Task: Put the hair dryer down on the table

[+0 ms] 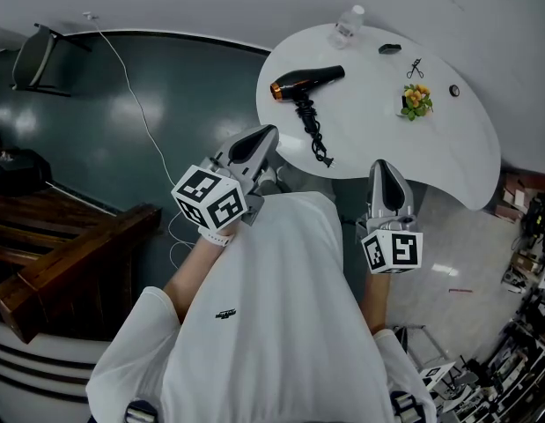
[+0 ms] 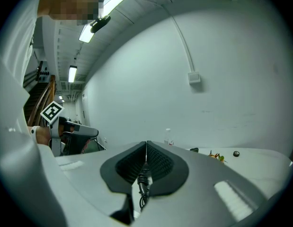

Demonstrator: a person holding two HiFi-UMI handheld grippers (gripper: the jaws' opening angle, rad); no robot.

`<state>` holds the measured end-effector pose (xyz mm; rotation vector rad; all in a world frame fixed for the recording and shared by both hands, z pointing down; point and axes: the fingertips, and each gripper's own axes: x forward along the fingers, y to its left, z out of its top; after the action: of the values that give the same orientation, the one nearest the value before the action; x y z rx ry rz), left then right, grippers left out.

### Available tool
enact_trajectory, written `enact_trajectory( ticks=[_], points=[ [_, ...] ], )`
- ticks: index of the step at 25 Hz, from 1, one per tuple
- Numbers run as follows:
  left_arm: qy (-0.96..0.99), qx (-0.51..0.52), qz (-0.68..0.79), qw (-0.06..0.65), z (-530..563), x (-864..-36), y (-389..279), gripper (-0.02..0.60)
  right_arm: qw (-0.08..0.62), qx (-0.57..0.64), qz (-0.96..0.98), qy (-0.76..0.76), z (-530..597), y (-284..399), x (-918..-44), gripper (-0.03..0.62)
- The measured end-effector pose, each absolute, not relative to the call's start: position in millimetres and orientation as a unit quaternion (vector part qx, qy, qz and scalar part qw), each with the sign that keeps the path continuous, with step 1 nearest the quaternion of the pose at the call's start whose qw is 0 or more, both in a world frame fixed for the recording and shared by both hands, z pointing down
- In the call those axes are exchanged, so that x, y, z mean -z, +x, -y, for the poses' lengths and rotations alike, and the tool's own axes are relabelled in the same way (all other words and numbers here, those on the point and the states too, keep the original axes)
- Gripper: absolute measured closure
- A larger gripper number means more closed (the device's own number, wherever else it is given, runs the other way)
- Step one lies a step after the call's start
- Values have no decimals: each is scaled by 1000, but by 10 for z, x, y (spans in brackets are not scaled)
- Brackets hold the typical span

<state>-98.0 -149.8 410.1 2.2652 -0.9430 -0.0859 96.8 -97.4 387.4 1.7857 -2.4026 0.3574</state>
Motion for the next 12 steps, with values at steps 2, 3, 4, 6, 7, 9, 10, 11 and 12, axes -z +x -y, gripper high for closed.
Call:
enact_trajectory(
  ticks=[2, 3, 4, 6, 7, 9, 10, 11, 12],
  points=[
    [869, 34, 362, 337, 1497, -4096, -987, 580, 63, -119, 795, 591, 976, 963, -3874, 579],
    [868, 34, 363, 337, 1495, -4094, -989, 580, 63, -119, 795, 591, 975, 963, -3874, 579],
    [868, 35, 363, 337, 1491, -4091, -992, 580, 63, -119, 795, 591, 974, 964, -3875, 579],
    [868, 36, 363, 337, 1486, -4092, -994, 580, 64, -119, 795, 591, 970, 968, -3878, 579],
    [868, 36, 363, 337, 1484, -4095, -993, 580, 65, -119, 795, 591, 970, 970, -3880, 579],
    [868, 35, 363, 337, 1485, -4104, -995, 580, 67, -118, 796, 590, 974, 973, -3886, 579],
    [868, 36, 363, 337, 1488, -4107, -999, 580, 67, -119, 796, 590, 979, 973, -3889, 579],
    [867, 36, 364, 338, 1490, -4108, -1006, 580, 67, -119, 796, 590, 984, 971, -3893, 579],
    [867, 37, 365, 338, 1491, -4107, -1015, 580, 67, -120, 796, 590, 988, 967, -3895, 579]
  ],
)
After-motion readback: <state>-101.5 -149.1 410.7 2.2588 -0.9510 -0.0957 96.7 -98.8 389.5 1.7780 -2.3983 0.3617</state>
